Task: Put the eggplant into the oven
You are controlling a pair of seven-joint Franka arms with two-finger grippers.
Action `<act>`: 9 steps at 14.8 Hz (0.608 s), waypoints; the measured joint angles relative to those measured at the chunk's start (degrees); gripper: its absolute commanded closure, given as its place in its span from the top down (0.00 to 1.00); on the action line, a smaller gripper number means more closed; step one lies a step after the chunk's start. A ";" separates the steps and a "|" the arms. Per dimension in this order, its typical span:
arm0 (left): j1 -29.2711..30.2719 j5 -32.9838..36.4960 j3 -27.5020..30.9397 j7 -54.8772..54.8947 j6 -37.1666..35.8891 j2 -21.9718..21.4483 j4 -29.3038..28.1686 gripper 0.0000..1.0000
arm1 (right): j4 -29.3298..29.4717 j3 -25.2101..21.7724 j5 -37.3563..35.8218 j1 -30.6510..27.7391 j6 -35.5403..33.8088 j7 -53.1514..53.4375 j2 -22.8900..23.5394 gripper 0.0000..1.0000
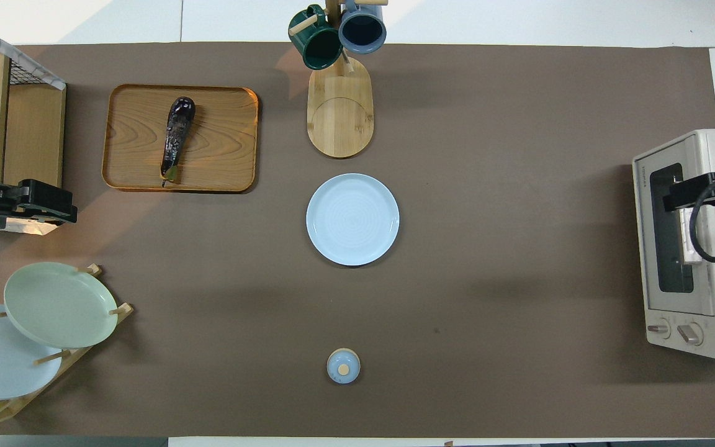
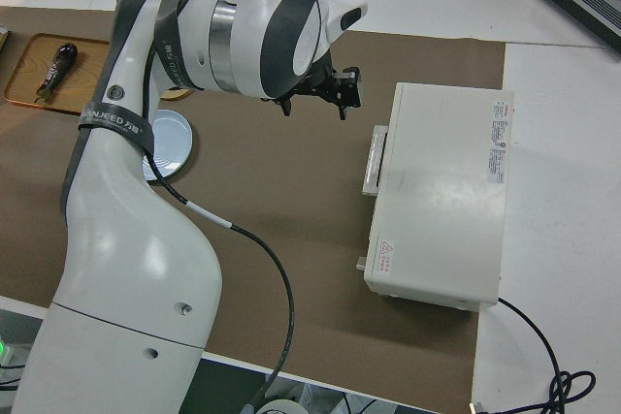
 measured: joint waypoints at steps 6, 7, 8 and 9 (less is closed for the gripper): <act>-0.04 -1.54 -0.20 -0.27 13.66 7.54 -2.55 1.00 | -9.70 -0.27 -2.88 -1.45 4.70 1.19 -2.05 0.00; -0.05 -1.60 -0.25 -0.27 16.70 10.58 -2.53 1.00 | -10.40 -0.30 -4.37 -1.46 4.85 2.13 -2.26 0.00; -0.11 -1.61 -0.32 0.13 20.08 13.93 -2.50 1.00 | -10.86 -0.31 -5.47 -1.46 4.87 2.83 -2.30 0.00; -0.28 -1.62 -0.43 1.29 23.74 17.32 -2.44 1.00 | -11.26 -0.32 -6.55 -1.48 4.88 3.40 -2.27 0.00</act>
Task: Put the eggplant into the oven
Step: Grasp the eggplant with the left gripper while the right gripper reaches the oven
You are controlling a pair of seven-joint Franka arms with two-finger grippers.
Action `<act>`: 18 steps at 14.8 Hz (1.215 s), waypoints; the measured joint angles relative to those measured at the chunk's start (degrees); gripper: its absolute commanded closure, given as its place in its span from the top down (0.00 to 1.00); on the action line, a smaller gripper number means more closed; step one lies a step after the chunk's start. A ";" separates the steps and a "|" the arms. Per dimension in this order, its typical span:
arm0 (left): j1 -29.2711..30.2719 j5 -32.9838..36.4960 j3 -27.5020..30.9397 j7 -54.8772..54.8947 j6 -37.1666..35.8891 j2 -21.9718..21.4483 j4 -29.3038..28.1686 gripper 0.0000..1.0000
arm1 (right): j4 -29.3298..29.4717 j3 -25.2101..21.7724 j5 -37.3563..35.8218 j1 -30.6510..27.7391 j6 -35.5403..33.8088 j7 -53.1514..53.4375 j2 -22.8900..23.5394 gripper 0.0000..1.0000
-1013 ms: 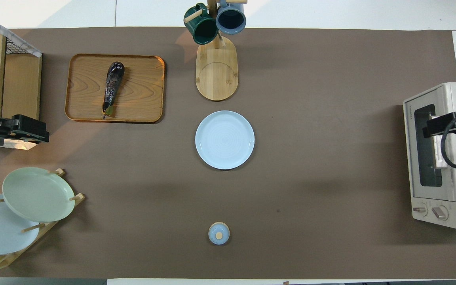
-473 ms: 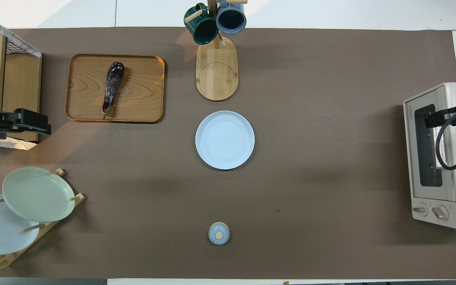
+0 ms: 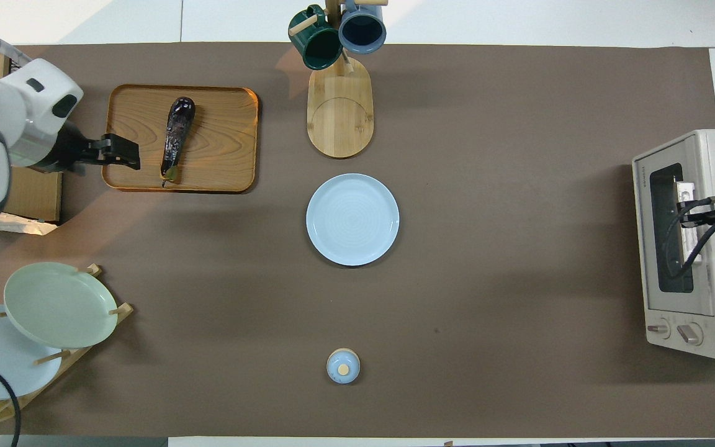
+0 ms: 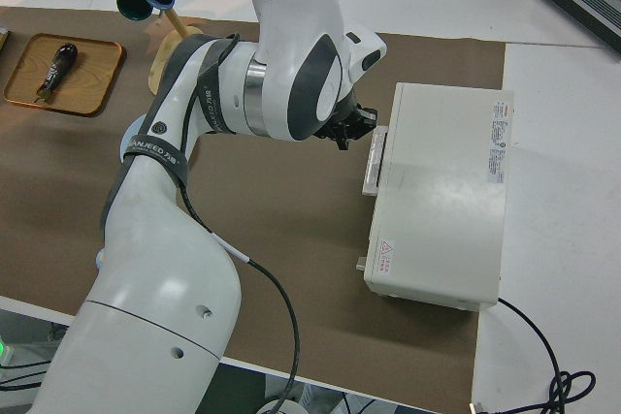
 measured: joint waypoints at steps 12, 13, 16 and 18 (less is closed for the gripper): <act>-1.57 -0.03 -0.07 12.48 12.03 17.56 7.12 0.89 | -5.31 -0.09 -5.42 -3.24 7.18 -0.12 0.90 0.00; -1.76 -0.03 -0.07 12.82 12.13 17.61 6.93 0.88 | -5.82 -0.09 -5.42 -3.28 7.85 -0.12 0.96 0.00; -2.07 -0.03 -0.07 13.27 12.54 17.71 6.41 0.84 | -6.15 -0.04 -5.45 -3.27 8.27 -0.12 0.83 0.00; -2.25 -0.03 -0.07 13.38 13.16 17.71 6.16 0.72 | -6.48 0.03 -5.45 -3.21 8.35 -0.15 0.86 0.00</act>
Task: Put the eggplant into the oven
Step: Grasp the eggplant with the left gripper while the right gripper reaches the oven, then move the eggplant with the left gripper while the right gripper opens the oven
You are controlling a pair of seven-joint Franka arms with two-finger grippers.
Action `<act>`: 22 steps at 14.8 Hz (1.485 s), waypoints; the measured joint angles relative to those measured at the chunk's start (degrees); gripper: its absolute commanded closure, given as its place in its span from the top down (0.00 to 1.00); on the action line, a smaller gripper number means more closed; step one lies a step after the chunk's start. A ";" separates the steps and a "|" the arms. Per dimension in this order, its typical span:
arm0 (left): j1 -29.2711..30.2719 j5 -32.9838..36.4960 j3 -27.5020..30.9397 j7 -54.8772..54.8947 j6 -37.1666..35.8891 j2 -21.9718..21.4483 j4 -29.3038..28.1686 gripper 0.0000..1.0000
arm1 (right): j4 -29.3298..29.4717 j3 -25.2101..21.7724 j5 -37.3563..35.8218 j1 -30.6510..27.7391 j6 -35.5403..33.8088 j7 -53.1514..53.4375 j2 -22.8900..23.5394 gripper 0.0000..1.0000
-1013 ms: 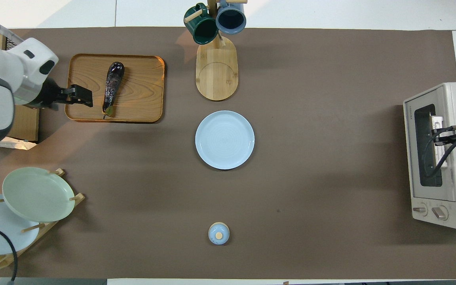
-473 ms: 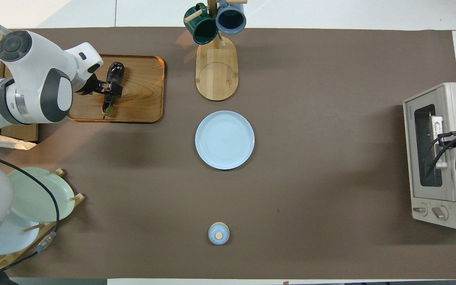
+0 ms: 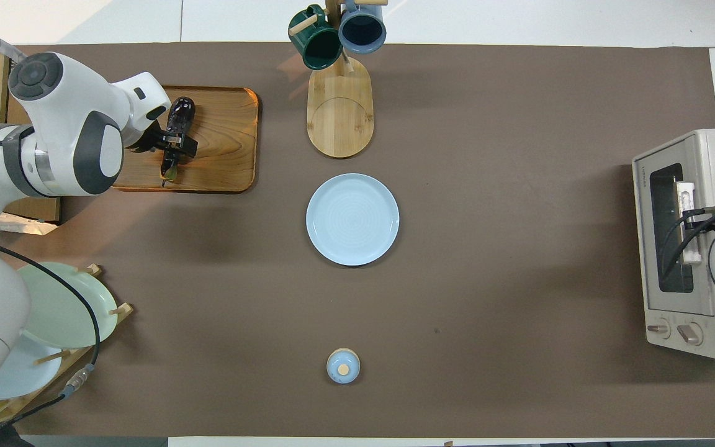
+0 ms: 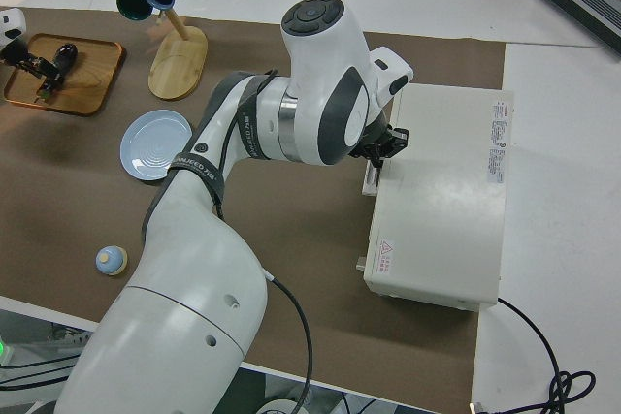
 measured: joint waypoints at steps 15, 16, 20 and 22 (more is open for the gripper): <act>-0.35 -2.03 0.15 1.04 -4.26 -1.96 0.83 0.00 | -11.15 1.82 5.02 10.01 16.87 3.43 4.24 0.00; -0.41 -2.86 0.06 1.04 -6.92 -3.58 1.02 0.00 | -11.99 1.81 5.00 10.30 18.73 4.93 4.87 0.00; -3.00 -7.25 -0.59 -2.13 -17.94 -11.35 0.91 0.00 | -13.87 1.76 4.98 10.84 22.90 7.99 6.66 0.00; -7.16 -7.40 -0.77 -8.11 -19.59 -13.62 0.06 0.00 | -13.89 1.74 4.96 10.96 23.04 9.61 7.03 0.00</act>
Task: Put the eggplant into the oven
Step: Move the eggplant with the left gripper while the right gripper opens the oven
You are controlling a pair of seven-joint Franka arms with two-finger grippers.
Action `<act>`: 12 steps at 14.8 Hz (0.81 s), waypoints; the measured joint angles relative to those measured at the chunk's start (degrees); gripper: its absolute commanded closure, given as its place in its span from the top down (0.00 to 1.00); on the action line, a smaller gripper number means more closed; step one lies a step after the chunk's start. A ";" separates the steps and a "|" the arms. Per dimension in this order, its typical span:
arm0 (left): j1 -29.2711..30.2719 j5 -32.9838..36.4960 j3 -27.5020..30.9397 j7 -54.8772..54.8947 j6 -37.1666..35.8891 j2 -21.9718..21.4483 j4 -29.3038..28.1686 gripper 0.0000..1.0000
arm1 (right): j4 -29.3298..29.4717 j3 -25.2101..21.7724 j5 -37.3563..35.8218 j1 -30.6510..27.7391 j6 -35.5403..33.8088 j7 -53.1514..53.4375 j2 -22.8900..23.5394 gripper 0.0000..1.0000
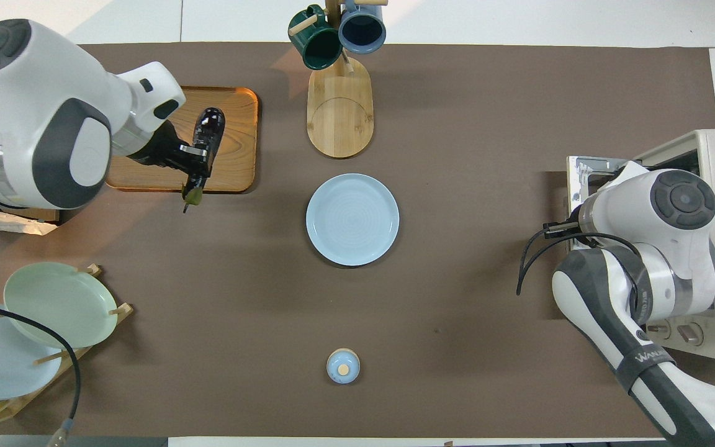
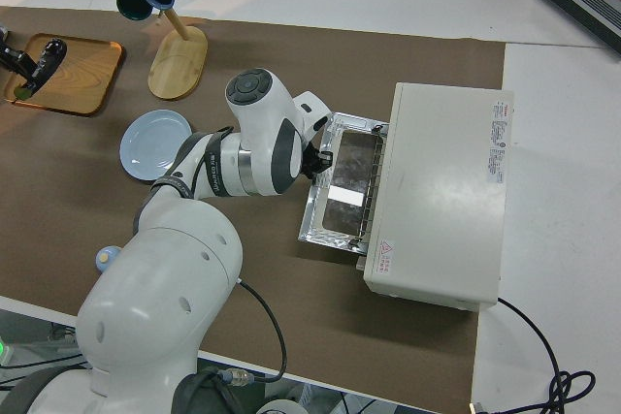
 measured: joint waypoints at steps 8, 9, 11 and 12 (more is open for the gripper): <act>-17.64 -0.83 -0.25 -20.04 14.04 -2.80 -12.26 0.00 | 2.53 -0.27 2.35 6.18 -4.50 5.39 0.08 0.20; -19.50 -0.88 -0.25 -21.68 16.75 -2.78 -13.93 0.00 | 3.99 -0.30 2.46 6.22 -5.92 5.41 -0.28 0.35; -22.23 -0.91 -0.23 -24.22 21.11 -2.22 -16.22 0.00 | 7.05 -0.56 2.57 6.20 -10.28 5.40 -1.68 0.65; -22.96 -0.91 -0.20 -24.86 22.96 -1.55 -16.78 0.00 | 8.00 -0.63 2.61 6.19 -12.80 5.40 -2.64 0.98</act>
